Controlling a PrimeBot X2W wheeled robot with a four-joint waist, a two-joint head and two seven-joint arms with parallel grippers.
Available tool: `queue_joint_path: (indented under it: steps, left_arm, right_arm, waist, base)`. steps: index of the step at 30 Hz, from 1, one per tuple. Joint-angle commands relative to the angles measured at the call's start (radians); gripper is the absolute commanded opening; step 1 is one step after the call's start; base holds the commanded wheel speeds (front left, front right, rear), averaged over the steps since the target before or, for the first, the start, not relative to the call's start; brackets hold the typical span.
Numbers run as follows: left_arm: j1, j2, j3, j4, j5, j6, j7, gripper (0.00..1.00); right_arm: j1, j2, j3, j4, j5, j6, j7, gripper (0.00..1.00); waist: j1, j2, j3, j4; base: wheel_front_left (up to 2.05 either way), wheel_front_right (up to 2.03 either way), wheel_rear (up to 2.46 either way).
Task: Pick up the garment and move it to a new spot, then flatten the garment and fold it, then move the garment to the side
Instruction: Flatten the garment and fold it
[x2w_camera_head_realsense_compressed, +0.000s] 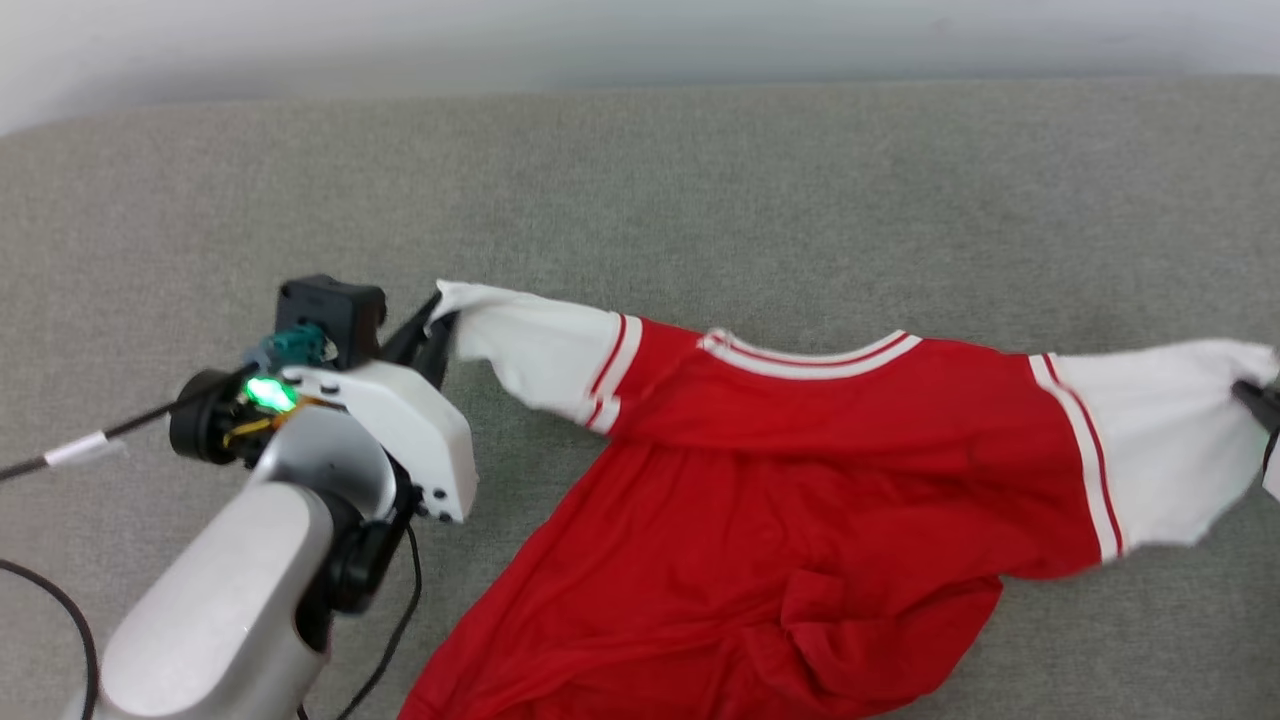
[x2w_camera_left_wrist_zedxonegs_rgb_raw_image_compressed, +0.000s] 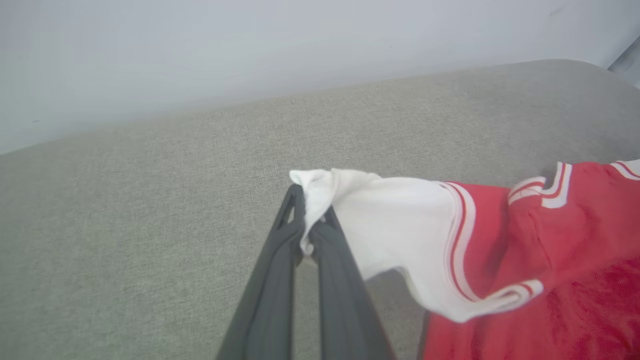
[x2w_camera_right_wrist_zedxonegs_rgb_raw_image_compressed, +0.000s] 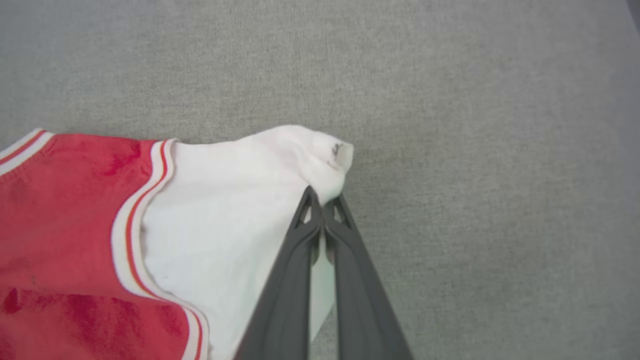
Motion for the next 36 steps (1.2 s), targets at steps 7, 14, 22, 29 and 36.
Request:
queue_joint_path:
  steps: [7,14,22,29,36]
  left_arm:
    - [-0.124,0.0,0.07,0.104,-0.009,-0.014,-0.063,0.0]
    - [-0.289,-0.047,0.121,0.286,-0.039,-0.048,-0.121,0.0]
    - [-0.535,-0.095,0.156,0.495,-0.037,-0.114,-0.227,0.0]
    - [-0.772,-0.103,0.172,0.631,-0.006,-0.156,-0.323,0.0]
    - [-0.975,-0.092,0.183,0.721,0.024,-0.188,-0.412,0.0]
  right_arm:
    - [-0.091,-0.013,0.016,-0.048,-0.056,0.0,-0.057,0.0]
    - [-0.228,-0.01,0.041,-0.009,-0.108,0.0,-0.119,0.0]
    - [-0.453,-0.011,0.07,0.054,-0.158,-0.001,-0.238,0.0]
    - [-0.689,0.009,0.096,0.116,-0.217,-0.001,-0.357,0.0]
    - [-0.894,0.032,0.121,0.18,-0.252,-0.001,-0.488,0.0]
  waist:
    - [-0.0001,-0.0001,-0.098,-0.025]
    - [-0.0001,-0.0001,-0.131,-0.03]
    - [-0.0001,-0.0001,-0.077,-0.041]
    - [-0.0001,-0.0001,0.007,-0.064]
    - [-0.0001,-0.0001,0.11,-0.091]
  base:
    - [0.0,0.0,0.0]
    - [0.0,0.0,0.0]
    - [0.0,0.0,0.0]
    - [0.0,0.0,0.0]
    - [0.0,0.0,0.0]
